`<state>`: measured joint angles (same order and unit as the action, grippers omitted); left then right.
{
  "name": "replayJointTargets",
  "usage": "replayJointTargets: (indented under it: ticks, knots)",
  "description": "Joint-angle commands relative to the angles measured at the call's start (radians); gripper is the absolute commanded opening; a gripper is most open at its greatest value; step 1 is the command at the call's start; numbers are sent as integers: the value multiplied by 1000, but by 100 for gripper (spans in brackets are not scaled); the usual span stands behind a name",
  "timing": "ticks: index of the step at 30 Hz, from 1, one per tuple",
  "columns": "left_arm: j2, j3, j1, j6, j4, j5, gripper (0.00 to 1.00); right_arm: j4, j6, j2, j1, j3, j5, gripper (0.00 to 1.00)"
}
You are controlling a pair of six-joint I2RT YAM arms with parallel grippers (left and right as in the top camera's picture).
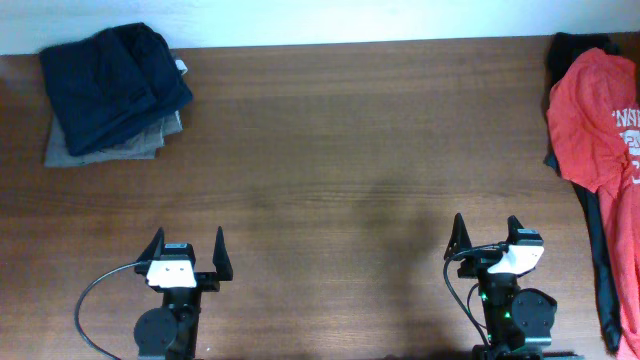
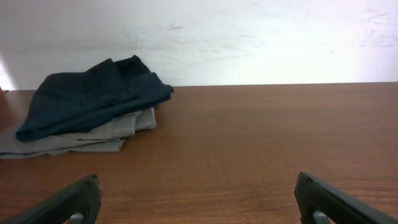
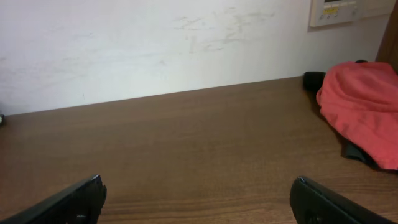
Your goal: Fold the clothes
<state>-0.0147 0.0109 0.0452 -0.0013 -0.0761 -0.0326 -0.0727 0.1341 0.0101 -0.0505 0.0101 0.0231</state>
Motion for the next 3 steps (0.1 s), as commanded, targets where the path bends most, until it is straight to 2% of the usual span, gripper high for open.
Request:
replayJointTargets:
  ticks: [1, 3]
  knots:
    - [10, -2, -5, -3, -7, 11, 99, -6, 1, -6, 4, -5, -9, 99]
    - [10, -2, -5, -3, -7, 11, 99, -6, 1, -6, 4, -5, -9, 99]
